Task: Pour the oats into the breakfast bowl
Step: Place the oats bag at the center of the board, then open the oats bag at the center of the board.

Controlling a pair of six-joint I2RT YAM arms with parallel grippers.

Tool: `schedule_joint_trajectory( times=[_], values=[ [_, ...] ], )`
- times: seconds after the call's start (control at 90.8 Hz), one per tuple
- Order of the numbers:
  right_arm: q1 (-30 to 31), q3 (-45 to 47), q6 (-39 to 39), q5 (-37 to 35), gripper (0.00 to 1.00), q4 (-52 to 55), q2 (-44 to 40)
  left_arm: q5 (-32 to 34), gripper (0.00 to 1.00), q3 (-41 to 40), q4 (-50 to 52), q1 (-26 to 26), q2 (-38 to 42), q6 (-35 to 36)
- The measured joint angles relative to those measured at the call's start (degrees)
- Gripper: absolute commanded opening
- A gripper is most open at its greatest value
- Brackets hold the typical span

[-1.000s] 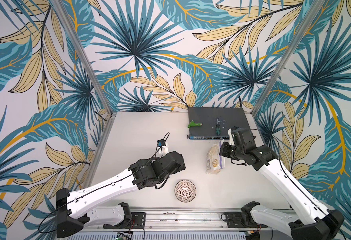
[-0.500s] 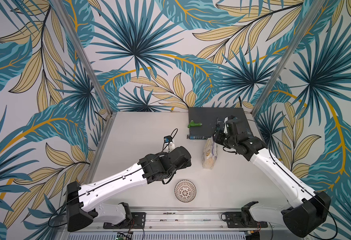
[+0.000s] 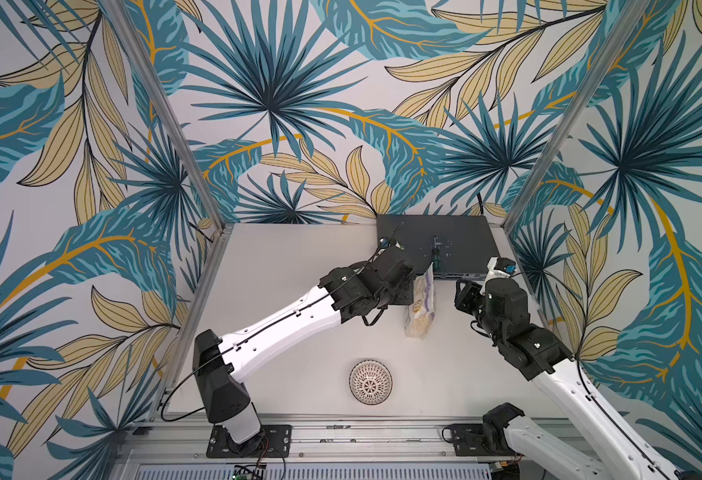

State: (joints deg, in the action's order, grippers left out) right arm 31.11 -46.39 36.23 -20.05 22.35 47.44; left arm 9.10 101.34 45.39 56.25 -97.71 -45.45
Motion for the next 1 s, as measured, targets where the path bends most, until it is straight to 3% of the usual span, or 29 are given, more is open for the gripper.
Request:
schedule_joint_trajectory(
  times=[0.11, 0.187, 0.43, 1.003],
  values=[
    [0.0, 7.9, 2.0, 0.0, 0.42, -0.5, -5.3, -3.1, 0.36, 10.9, 1.9, 0.0, -8.4, 2.7],
    [0.0, 11.9, 3.8, 0.2, 0.42, -1.4, -9.0, -4.2, 0.35, 18.1, 3.9, 0.0, -14.0, 4.3],
    [0.0, 20.5, 8.0, 2.7, 0.42, -6.5, -16.5, -4.6, 0.27, 30.1, 9.7, 0.0, -25.4, 7.0],
    [0.0, 24.9, 12.0, 7.4, 0.43, -12.3, -16.6, -2.3, 0.07, 31.7, 12.5, 0.0, -27.9, 6.4]
  ],
)
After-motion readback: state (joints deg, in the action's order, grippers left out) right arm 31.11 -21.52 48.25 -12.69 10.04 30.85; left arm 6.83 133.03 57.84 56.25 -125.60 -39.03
